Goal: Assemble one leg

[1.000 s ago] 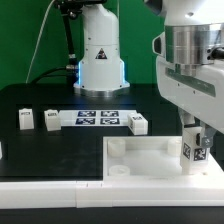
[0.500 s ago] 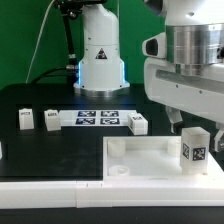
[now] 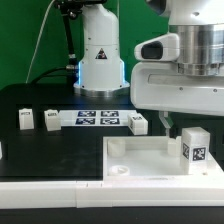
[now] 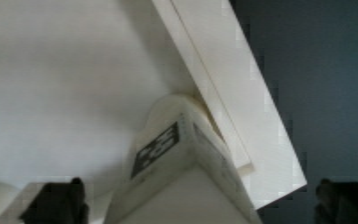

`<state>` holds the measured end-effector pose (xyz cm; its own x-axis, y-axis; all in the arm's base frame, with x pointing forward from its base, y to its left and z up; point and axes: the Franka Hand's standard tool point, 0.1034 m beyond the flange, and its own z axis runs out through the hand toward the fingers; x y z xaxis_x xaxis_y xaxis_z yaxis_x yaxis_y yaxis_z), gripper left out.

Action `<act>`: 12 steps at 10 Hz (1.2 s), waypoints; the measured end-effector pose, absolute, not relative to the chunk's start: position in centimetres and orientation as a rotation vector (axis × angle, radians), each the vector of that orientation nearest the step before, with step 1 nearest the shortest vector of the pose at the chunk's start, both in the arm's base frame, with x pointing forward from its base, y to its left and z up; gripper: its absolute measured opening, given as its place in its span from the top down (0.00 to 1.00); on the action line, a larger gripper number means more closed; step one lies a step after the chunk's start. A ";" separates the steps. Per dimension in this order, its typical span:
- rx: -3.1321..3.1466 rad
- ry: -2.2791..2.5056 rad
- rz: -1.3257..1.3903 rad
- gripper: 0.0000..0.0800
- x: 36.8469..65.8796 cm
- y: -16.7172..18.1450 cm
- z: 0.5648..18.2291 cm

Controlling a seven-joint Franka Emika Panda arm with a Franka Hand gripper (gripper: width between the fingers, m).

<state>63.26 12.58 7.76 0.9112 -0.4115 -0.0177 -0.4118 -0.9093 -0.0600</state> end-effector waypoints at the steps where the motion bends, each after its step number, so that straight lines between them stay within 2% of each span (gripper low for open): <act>1: -3.041 0.486 0.002 0.19 63.3 12.5 7.8; 6: -3.088 -0.143 -0.022 0.19 63.4 12.0 7.8; 9: -3.088 -0.131 -0.022 0.21 63.4 12.0 7.8; 10: -3.089 -0.082 -0.021 0.45 63.4 12.0 7.8; 11: -3.089 -0.083 -0.021 0.64 63.4 12.0 7.8; 12: -3.087 -0.005 -0.019 0.64 63.4 12.1 7.8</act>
Offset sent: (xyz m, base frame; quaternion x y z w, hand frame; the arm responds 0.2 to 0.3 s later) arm -0.0001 -0.0001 0.0005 -0.0002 -0.0023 -0.2668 0.9637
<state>63.41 12.06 7.79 0.9999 0.0032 0.0122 0.0038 -0.9985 -0.0545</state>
